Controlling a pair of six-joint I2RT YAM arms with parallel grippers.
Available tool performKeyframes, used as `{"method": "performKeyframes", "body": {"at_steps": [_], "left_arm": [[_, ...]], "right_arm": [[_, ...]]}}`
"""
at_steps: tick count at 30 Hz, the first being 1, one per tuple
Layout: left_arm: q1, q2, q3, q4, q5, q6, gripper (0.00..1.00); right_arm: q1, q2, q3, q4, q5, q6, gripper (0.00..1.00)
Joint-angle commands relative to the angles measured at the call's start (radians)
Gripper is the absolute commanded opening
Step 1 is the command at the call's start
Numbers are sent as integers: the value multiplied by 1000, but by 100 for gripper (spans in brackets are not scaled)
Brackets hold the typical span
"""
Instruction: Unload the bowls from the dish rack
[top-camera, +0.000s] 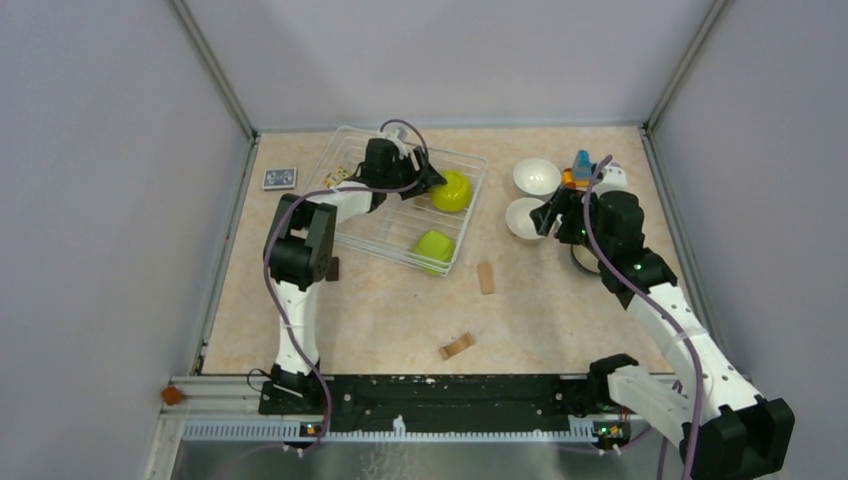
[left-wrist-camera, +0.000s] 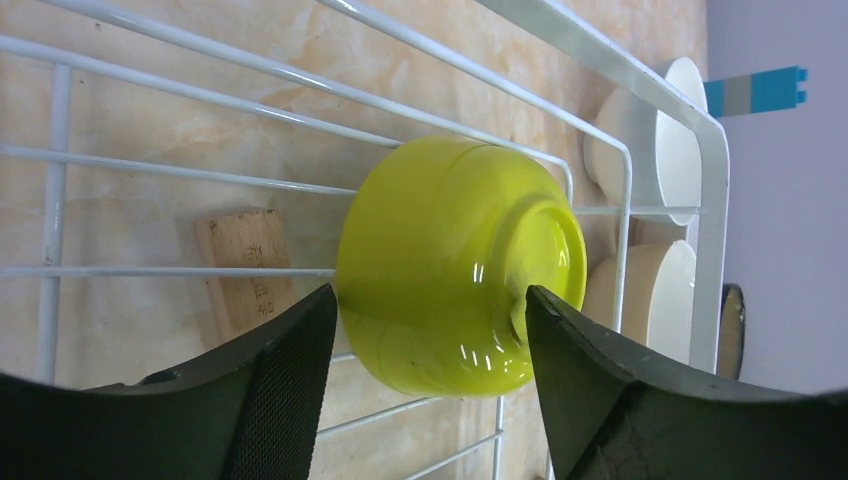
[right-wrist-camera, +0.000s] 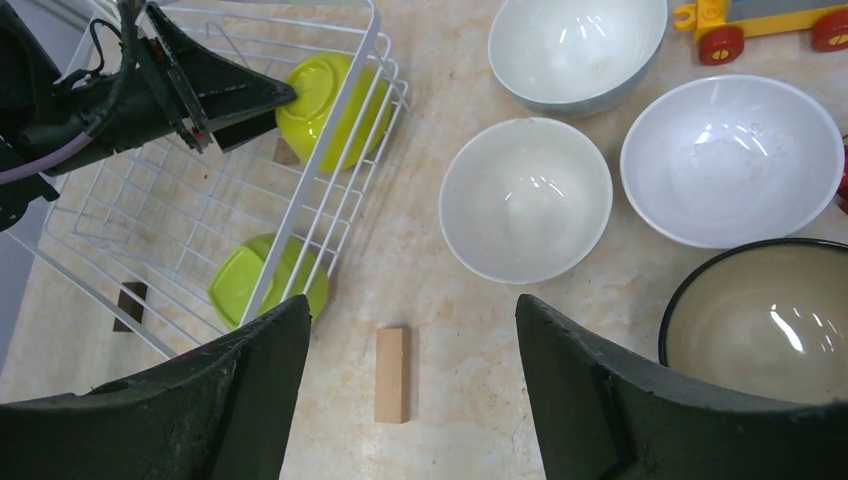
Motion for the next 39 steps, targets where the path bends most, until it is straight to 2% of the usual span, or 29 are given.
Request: {"method": "performKeyframes", "body": {"at_steps": [1,5,10,11,15,18,28,39], "left_arm": [[21,15,18,79,102,-57,72],[22,-37,-15,118,102,-51,68],[21,-72,-26,118,132,-48,68],[22,-74,-26,115,140,-52,70],[22,-82,-19,33,64,-38,90],[22,-84,-16,-11,18,-16,97],[12,-12,59,-67,10,-15,91],[-6,51,145,-154,-2,21,89]], "right_arm": [[10,-36,12,23,18,-17,74],[9,-28,13,28,17,-21,74],[9,-19,15,42,8,-21,74],[10,-17,15,46,5,-21,74],[10,-9,14,53,-7,-14,74],[10,-10,7,65,-15,-9,74],[10,-11,3,82,-24,-4,74],[9,-35,-6,56,-6,-8,73]]}}
